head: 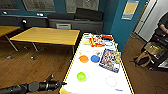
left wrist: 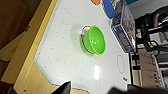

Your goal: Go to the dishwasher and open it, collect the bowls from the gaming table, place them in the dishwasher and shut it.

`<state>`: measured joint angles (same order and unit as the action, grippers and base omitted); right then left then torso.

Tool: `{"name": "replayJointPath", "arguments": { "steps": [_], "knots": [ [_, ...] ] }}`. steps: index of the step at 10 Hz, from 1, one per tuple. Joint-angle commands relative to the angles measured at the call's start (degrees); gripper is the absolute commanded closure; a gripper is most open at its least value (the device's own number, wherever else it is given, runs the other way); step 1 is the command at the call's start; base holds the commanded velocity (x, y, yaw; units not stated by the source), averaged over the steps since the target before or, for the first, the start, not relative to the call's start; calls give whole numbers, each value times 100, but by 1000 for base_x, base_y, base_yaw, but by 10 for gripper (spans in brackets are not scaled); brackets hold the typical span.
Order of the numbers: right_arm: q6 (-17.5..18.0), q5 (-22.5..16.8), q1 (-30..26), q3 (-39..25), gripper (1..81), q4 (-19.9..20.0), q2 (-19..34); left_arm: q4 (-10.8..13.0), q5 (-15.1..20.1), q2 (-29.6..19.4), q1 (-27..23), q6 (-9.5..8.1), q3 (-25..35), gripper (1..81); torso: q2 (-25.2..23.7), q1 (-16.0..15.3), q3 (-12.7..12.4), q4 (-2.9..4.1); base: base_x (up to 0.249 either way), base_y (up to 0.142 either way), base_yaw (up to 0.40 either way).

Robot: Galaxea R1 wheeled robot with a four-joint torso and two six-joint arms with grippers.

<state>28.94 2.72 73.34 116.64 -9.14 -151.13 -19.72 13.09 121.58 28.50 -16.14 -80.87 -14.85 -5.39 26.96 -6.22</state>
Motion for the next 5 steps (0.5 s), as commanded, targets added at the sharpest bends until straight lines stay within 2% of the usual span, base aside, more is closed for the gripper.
{"name": "replayJointPath", "arguments": {
  "steps": [1,5],
  "knots": [
    [-11,-333,-288,7,811,-70,54,-137,730,482,-929,-100,-755,10,0,0,0,0,0,0,0],
    [-2,-404,-367,68,811,-70,-69,-128,651,877,-1087,-1084,-1439,10,2,-2,2,0,0,0,0]
  ]
}}
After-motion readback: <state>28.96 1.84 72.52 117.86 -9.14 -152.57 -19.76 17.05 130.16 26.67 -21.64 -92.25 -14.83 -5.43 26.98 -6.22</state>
